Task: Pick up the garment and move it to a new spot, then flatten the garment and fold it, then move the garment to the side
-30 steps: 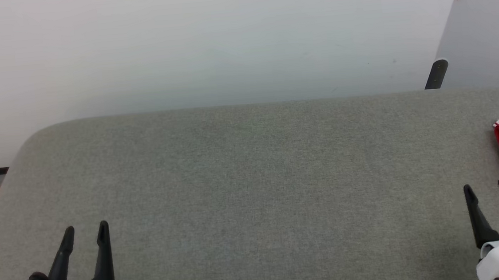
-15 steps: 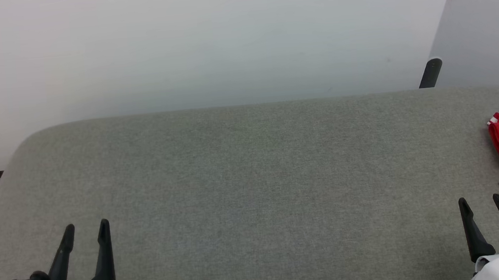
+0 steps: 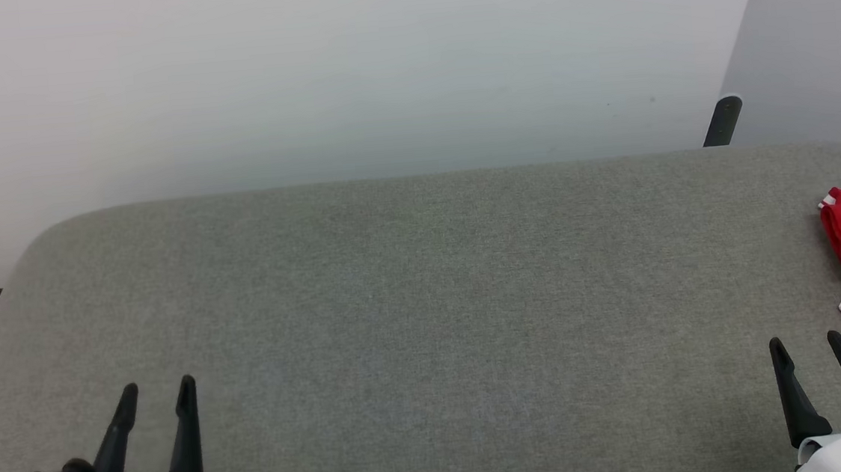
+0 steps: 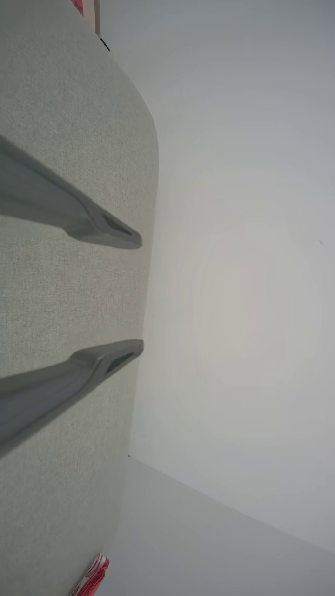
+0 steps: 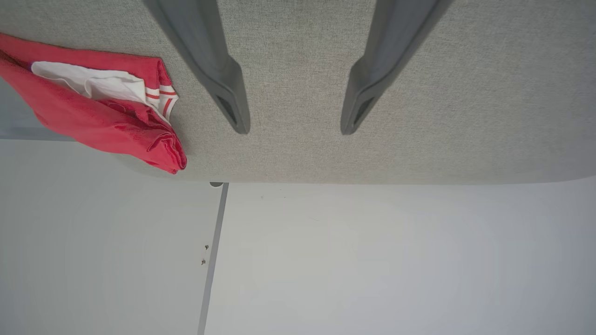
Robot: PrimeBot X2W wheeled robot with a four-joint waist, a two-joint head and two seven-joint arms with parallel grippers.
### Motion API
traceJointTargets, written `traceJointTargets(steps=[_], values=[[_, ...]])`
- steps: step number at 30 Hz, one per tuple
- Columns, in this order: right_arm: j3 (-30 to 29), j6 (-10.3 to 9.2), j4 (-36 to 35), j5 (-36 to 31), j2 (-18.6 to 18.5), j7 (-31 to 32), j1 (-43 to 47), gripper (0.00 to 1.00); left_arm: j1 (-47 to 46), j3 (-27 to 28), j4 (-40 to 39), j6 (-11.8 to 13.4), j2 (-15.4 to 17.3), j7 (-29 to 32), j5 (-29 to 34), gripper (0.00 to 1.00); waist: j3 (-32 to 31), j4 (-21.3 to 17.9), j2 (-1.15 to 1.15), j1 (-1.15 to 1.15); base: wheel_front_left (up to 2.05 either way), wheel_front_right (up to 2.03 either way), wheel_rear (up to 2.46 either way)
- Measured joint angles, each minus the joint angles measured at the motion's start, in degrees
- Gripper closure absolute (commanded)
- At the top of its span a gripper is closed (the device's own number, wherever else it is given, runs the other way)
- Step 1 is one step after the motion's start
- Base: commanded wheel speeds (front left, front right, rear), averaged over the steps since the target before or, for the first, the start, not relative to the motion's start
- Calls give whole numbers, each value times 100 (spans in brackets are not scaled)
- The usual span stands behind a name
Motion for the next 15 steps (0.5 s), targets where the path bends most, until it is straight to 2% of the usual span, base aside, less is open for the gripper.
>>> traceJointTargets(steps=[3,4,9,15], values=[[-1,0,-20,-9,2,9,4,0,3,23,90,1,-3,0,-46,0,-2,6,0,0,0,0,0],[2,0,-9,-16,8,22,7,100,5,15,109,1,-7,-2,-45,100,-2,8,0,0,0,0,0],[29,0,264,21,141,49,132,100,155,-63,368,2,-212,7,-58,100,0,7,0,0,0,0,0],[2,0,319,598,197,169,135,100,157,-35,425,2,-314,194,-563,100,15,1,0,0,0,0,0]])
